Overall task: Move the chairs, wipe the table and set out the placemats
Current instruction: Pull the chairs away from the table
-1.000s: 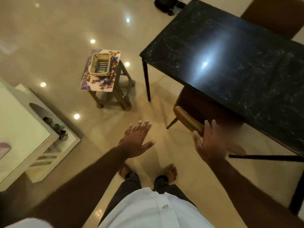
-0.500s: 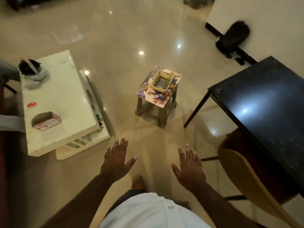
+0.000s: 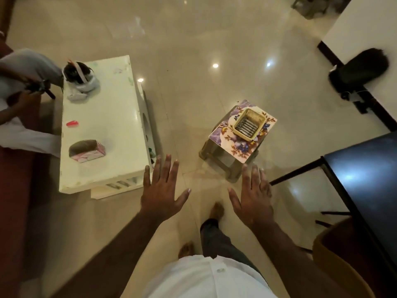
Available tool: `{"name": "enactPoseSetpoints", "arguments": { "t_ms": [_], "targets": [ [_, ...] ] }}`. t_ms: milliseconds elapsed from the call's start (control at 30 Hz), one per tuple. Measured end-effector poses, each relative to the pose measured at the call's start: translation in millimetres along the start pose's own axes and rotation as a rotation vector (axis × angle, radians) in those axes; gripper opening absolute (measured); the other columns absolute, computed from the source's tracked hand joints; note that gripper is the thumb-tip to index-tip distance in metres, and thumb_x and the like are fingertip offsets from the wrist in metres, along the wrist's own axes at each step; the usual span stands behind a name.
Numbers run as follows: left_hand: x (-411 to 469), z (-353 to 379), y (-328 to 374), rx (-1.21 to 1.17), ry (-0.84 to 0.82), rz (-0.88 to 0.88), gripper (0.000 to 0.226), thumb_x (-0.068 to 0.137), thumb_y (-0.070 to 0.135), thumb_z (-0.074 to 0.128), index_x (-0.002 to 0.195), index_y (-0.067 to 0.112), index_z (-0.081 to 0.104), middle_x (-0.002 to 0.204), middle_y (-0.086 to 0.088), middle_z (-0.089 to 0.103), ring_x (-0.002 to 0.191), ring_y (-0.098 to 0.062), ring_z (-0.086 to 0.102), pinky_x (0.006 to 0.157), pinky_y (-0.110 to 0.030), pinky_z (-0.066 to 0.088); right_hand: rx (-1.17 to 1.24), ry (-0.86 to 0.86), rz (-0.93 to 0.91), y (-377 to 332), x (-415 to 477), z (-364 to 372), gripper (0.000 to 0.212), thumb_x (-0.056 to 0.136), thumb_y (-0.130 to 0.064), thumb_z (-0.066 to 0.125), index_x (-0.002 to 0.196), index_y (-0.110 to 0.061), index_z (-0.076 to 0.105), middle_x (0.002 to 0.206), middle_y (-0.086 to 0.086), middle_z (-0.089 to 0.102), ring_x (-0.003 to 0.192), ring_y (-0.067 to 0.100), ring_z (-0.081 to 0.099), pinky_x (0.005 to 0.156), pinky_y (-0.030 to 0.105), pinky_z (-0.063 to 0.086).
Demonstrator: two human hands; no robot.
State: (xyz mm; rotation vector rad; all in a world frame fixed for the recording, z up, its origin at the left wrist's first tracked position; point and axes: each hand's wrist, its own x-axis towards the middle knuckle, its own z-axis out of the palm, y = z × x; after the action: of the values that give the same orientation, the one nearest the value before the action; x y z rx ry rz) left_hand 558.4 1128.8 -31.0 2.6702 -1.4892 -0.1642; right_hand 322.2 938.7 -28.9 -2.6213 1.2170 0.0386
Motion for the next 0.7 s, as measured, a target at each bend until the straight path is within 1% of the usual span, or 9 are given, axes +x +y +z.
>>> {"name": "enactPoseSetpoints", "arguments": {
  "t_ms": [67,167,233,333,400,533,633,700],
  "targets": [
    [31,-3,1,0.012,0.033,-0.005,0.102,0.1,0.081,0.036,0.176,0.019,0.007,0.184,-0.009,-0.01,0.17,-0.034,-0.008,0.133,-0.067,0.008,0.011,0.035,-0.015,-1,39,-1,0.093,0.105,-0.071,0.039,0.177,-0.021,0.008,0.182,0.016,0.011,0.167,0.043,0.013,0.128,0.064,0.027],
    [81,-1,-3,0.036,0.022,-0.029,0.102,0.101,0.079,0.041,0.176,0.018,0.011,0.184,-0.009,-0.008,0.17,-0.034,-0.007,0.132,-0.067,0.012,0.024,0.05,-0.048,2,101,-1,0.092,0.105,-0.068,0.042,0.176,-0.016,0.018,0.181,0.018,0.018,0.163,0.045,0.023,0.124,0.064,0.036],
    [109,-3,-5,0.041,0.02,-0.045,0.101,0.101,0.078,0.042,0.176,0.018,0.011,0.184,-0.008,-0.008,0.17,-0.033,-0.007,0.132,-0.067,0.013,0.03,0.041,-0.061,5,136,-3,0.091,0.105,-0.069,0.04,0.176,-0.015,0.019,0.18,0.018,0.018,0.163,0.044,0.023,0.123,0.065,0.038],
    [152,-9,-10,0.068,0.032,-0.064,0.101,0.101,0.078,0.042,0.176,0.018,0.009,0.184,-0.008,-0.009,0.17,-0.034,-0.008,0.132,-0.067,0.012,0.023,0.021,-0.102,6,182,-8,0.092,0.105,-0.068,0.042,0.176,-0.016,0.015,0.18,0.018,0.017,0.164,0.044,0.021,0.124,0.068,0.035],
    [177,-14,-14,0.043,0.009,-0.096,0.103,0.1,0.08,0.041,0.176,0.02,0.006,0.184,-0.007,-0.012,0.17,-0.033,-0.009,0.132,-0.067,0.011,0.027,0.016,-0.135,6,213,-10,0.092,0.106,-0.067,0.045,0.176,-0.016,0.015,0.181,0.018,0.016,0.164,0.044,0.021,0.126,0.068,0.033],
    [216,-10,-27,0.013,0.048,-0.159,0.103,0.099,0.081,0.042,0.176,0.021,0.007,0.184,-0.006,-0.011,0.17,-0.033,-0.008,0.132,-0.068,0.011,0.03,0.017,-0.158,-6,267,-13,0.091,0.106,-0.067,0.045,0.176,-0.016,0.016,0.182,0.016,0.013,0.165,0.043,0.019,0.125,0.066,0.031],
    [256,-7,-49,-0.013,0.034,-0.165,0.103,0.099,0.081,0.04,0.176,0.021,0.008,0.184,-0.007,-0.009,0.17,-0.034,-0.007,0.131,-0.069,0.012,0.051,0.029,-0.162,-21,316,-10,0.09,0.107,-0.066,0.045,0.175,-0.012,0.021,0.181,0.018,0.019,0.164,0.044,0.022,0.127,0.062,0.03],
    [282,-3,-69,-0.026,0.015,-0.164,0.104,0.099,0.081,0.039,0.176,0.021,0.007,0.184,-0.007,-0.009,0.17,-0.034,-0.008,0.131,-0.069,0.012,0.033,0.006,-0.183,-33,344,-4,0.092,0.107,-0.068,0.042,0.176,-0.014,0.015,0.182,0.017,0.015,0.166,0.042,0.017,0.13,0.061,0.026]
  ]
}}
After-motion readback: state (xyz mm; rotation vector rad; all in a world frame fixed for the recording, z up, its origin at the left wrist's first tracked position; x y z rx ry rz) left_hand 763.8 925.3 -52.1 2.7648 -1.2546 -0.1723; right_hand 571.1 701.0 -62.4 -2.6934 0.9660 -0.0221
